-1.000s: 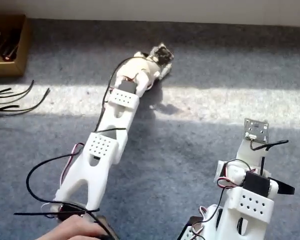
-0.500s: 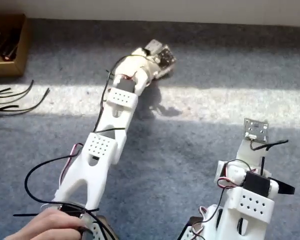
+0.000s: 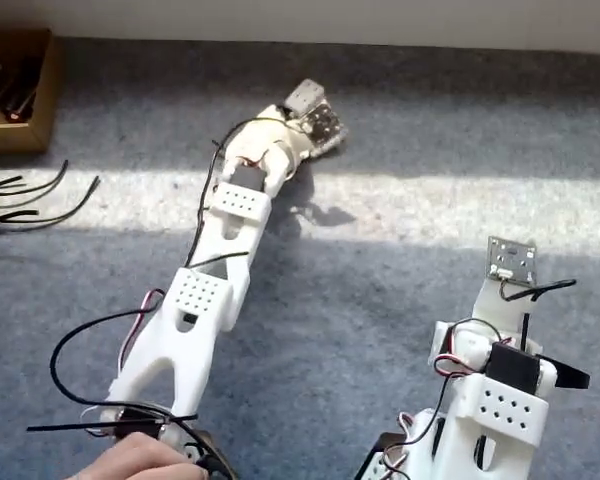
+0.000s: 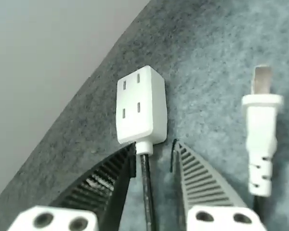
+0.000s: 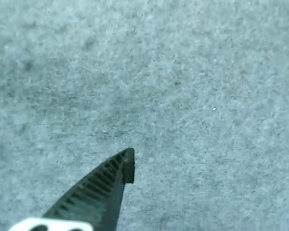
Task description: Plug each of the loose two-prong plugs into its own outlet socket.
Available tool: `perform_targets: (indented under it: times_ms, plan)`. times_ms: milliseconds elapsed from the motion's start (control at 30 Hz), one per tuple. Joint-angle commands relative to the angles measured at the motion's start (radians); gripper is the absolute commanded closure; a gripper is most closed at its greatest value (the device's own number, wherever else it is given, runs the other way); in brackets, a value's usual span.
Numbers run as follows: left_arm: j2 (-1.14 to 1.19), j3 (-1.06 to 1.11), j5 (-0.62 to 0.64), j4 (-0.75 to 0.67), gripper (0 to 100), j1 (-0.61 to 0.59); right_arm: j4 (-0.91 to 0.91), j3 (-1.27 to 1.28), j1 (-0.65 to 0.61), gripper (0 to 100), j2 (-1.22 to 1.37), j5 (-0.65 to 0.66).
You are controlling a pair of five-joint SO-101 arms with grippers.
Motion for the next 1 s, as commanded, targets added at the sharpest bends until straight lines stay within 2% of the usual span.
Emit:
perform_targets:
  times_ms: [0, 333, 633, 733, 800, 967]
  plan:
    - [0.012, -0.041, 0.011, -0.009, 81, 0.010, 0.007, -0.030, 0.010, 33.2, 0.002, 0.011]
    - [0.163, -0.042, 0.009, -0.011, 81, 0.053, 0.007, -0.028, 0.013, 33.2, 0.002, 0.011]
    - [0.162, -0.050, 0.009, -0.009, 81, 0.030, 0.007, -0.028, 0.013, 33.2, 0.002, 0.011]
    - [0.097, -0.051, 0.009, 0.008, 81, 0.016, 0.007, -0.028, 0.010, 33.2, 0.002, 0.011]
    - [0.018, -0.051, 0.014, 0.132, 81, 0.001, 0.007, -0.028, 0.010, 33.2, 0.002, 0.011]
    - [-0.291, -0.051, 0.031, 0.666, 81, -0.030, 0.007, -0.028, 0.010, 33.2, 0.002, 0.011]
